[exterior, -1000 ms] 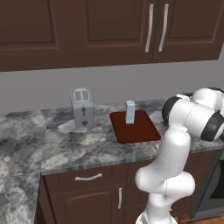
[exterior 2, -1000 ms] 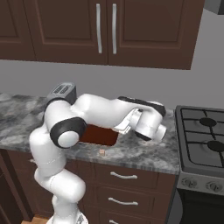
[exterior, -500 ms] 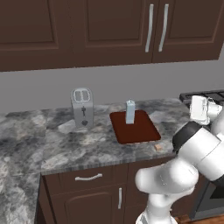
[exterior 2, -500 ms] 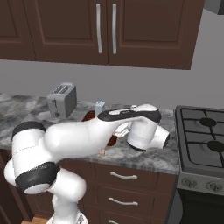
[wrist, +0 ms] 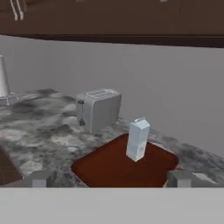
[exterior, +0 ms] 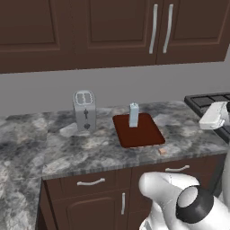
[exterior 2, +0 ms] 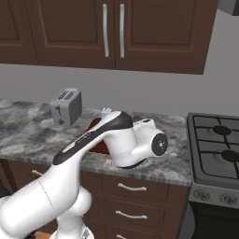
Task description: Take out the milk from the fridge and place it on the tray on the counter. Then take the sugar cube near the tray and place it in the tray.
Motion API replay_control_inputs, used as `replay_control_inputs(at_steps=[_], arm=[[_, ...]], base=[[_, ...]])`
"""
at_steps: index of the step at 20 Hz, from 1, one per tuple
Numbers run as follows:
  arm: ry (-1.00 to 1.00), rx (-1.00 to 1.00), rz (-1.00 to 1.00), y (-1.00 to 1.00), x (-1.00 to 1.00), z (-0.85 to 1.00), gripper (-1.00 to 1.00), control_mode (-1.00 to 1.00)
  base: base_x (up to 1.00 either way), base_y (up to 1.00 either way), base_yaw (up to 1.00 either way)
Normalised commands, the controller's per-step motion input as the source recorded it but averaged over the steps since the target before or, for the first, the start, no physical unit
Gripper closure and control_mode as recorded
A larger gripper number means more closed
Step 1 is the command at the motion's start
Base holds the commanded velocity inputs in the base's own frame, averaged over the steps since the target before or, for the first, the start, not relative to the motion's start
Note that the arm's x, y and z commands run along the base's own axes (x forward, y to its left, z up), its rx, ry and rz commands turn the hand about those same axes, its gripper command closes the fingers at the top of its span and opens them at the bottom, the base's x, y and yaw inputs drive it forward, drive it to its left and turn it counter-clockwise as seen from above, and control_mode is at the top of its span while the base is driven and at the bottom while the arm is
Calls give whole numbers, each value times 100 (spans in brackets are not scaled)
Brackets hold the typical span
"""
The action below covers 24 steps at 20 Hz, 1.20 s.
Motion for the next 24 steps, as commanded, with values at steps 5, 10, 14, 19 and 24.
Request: replay_control_inputs(at_steps=[5, 10, 14, 19, 24], arm=[[35, -19, -37, 0, -36, 21, -100, -100], [52, -10, -28, 0, -42, 2, -100, -100], [50, -6, -19, 0, -21, -6, -100, -100], [44, -5, -20, 0, -4, -2, -100, -100], [11, -1, -1, 19, -7, -15, -100, -100]], base=[[0, 0, 0], [0, 0, 0], [0, 0, 0], [0, 0, 0], [0, 0, 0]])
